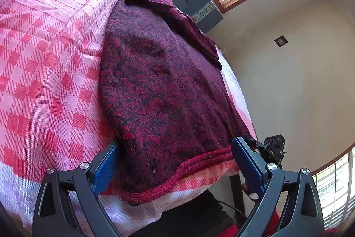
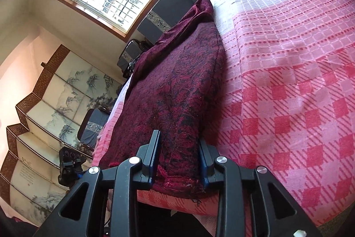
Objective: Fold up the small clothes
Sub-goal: 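Grasp the sweater hem with the right gripper while the left gripper grasps the hem too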
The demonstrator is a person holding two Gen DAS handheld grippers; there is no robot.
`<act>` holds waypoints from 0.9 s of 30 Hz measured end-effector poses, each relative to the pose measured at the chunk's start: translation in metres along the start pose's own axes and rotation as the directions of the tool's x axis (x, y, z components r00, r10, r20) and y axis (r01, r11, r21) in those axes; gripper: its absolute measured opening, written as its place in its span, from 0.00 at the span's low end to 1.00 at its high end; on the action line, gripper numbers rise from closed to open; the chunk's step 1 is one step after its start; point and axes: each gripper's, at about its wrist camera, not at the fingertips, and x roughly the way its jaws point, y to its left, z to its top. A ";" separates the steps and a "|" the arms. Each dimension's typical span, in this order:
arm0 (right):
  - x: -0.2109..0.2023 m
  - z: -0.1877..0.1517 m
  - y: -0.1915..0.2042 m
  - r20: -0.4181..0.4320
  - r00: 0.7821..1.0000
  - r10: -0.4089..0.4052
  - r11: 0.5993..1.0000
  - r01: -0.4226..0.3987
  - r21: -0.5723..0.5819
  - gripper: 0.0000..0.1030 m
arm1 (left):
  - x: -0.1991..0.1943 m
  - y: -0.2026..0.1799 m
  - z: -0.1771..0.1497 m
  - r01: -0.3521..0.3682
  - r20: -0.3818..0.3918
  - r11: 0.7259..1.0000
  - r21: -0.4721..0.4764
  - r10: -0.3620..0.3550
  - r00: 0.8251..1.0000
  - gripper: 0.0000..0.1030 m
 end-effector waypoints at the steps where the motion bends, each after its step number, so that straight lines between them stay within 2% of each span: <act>1: 0.001 0.002 0.000 -0.001 1.000 0.001 1.000 -0.001 -0.001 0.32 | 0.000 -0.001 -0.001 -0.001 0.004 1.000 0.008 0.001 1.000 0.92; 4: 0.005 0.005 -0.001 -0.004 1.000 -0.014 1.000 0.014 -0.003 0.28 | 0.001 -0.003 -0.005 -0.029 0.030 0.999 0.033 0.028 0.999 0.89; 6: 0.007 0.007 0.000 -0.015 0.999 -0.033 0.999 0.033 -0.005 0.26 | 0.002 -0.004 -0.007 -0.058 0.031 0.998 0.037 0.056 0.998 0.84; 7: 0.008 0.007 0.001 -0.021 0.999 -0.042 0.999 0.042 -0.008 0.24 | 0.001 -0.002 -0.007 -0.061 0.027 0.998 0.022 0.060 0.998 0.78; 9: 0.010 0.006 0.002 -0.035 0.997 -0.075 0.997 0.074 -0.017 0.14 | -0.006 0.006 -0.008 -0.032 0.043 0.999 -0.028 0.033 0.999 0.73; 12: 0.010 0.001 0.005 -0.038 0.997 -0.062 0.998 0.061 -0.029 0.14 | -0.018 0.019 -0.008 0.011 0.052 0.995 -0.104 -0.005 0.999 0.69; 14: 0.009 0.000 0.005 -0.037 0.999 -0.034 0.999 0.033 -0.015 0.14 | -0.023 0.024 -0.007 0.027 0.046 0.993 -0.118 -0.022 0.999 0.69; 17: 0.011 0.000 0.003 -0.045 0.998 -0.036 0.999 0.035 -0.015 0.14 | -0.020 0.025 -0.003 0.035 -0.041 0.993 -0.114 -0.040 0.998 0.69; 20: 0.013 -0.001 0.000 -0.060 0.998 -0.019 1.000 0.019 -0.005 0.14 | -0.014 0.023 -0.003 0.081 -0.153 0.988 -0.130 -0.100 0.983 0.70; 23: 0.013 -0.001 0.000 -0.060 0.998 -0.013 1.000 0.013 -0.007 0.15 | -0.012 0.014 -0.007 0.054 -0.236 0.997 -0.053 -0.065 0.970 0.70; 25: 0.013 -0.002 0.000 -0.063 0.998 -0.016 1.000 0.015 -0.020 0.16 | -0.011 0.012 -0.008 0.054 -0.260 0.998 -0.039 -0.063 0.963 0.71; 27: 0.013 -0.002 0.000 -0.063 0.998 -0.015 1.000 0.014 -0.018 0.16 | -0.010 0.014 -0.004 0.054 -0.253 0.995 -0.081 -0.073 0.965 0.72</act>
